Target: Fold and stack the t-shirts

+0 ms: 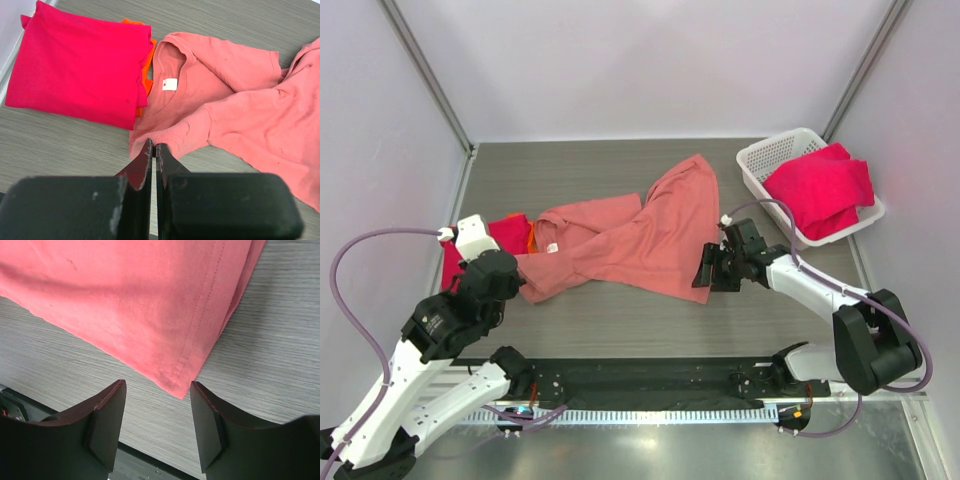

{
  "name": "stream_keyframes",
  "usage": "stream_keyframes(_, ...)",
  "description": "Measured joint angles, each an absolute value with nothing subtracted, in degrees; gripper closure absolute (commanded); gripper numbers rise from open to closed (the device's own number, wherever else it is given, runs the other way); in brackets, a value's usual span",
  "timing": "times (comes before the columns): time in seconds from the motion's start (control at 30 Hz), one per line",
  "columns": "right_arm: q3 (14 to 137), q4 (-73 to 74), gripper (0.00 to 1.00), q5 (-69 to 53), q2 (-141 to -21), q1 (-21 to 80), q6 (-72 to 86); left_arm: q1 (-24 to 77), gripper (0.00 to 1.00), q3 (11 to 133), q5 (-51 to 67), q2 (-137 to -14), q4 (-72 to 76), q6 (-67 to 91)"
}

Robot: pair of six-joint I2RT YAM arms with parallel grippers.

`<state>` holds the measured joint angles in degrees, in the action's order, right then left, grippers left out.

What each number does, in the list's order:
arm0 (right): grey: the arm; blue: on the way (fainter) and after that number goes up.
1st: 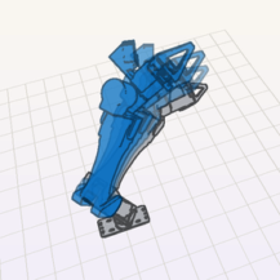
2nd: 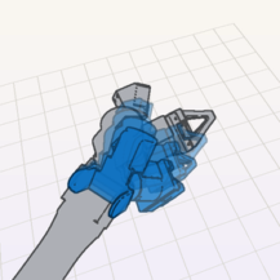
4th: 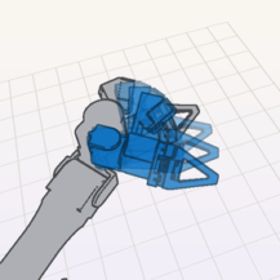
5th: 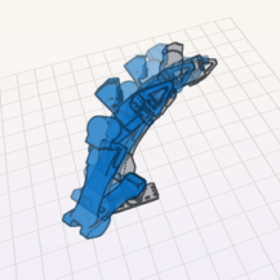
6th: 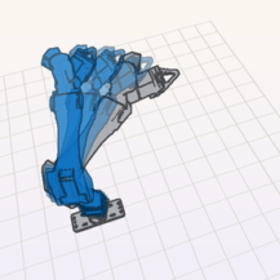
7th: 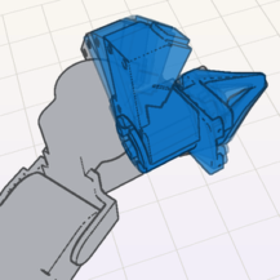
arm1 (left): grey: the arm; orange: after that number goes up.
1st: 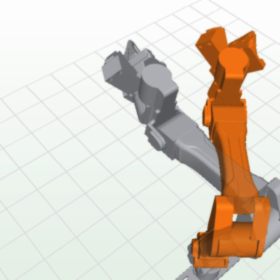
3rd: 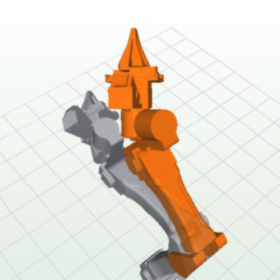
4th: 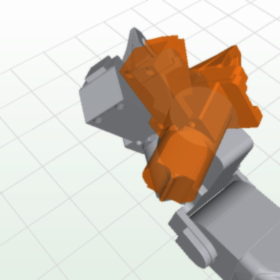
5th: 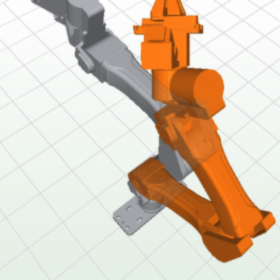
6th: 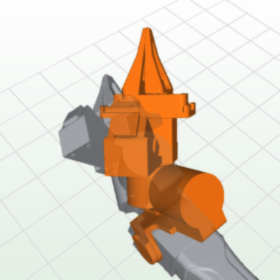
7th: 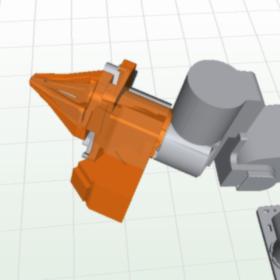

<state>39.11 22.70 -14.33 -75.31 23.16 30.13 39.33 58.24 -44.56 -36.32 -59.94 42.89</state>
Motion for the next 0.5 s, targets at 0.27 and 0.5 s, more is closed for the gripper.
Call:
stream_keyframes(0.27,41.32,25.41,0.43,-8.93,-78.11,28.10,30.24,39.33,1.00,58.13,-44.36,-36.10,-59.83,42.78)
stream_keyframes(0.5,42.11,30.17,0.43,1.98,-80.16,32.64,31.94,39.33,1.00,57.93,-44.34,-35.97,-59.81,42.76)
